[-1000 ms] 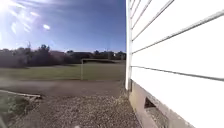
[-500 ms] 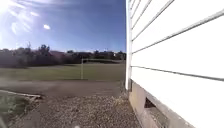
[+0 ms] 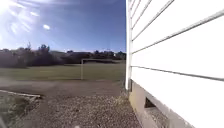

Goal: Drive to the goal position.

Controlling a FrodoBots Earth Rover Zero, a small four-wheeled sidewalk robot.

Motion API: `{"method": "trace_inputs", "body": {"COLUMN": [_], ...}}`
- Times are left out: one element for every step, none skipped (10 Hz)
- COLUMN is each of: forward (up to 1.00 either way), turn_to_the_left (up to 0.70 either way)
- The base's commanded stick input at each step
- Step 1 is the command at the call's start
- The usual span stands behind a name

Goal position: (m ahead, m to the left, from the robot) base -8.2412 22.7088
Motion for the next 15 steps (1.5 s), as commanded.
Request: {"method": "trace_inputs", "body": {"forward": [0.05, 0.05, 0.05, 0.05, 0.05, 0.05, 0.05, 0.05, 0.05, 0.05, 0.05, 0.04, 0.05, 0.05, 0.05], "turn_to_the_left": [0.00, 0.00, 0.00, 0.00, 0.00, 0.00, 0.00, 0.00, 0.00, 0.00, 0.00, 0.00, 0.00, 0.00, 0.00]}}
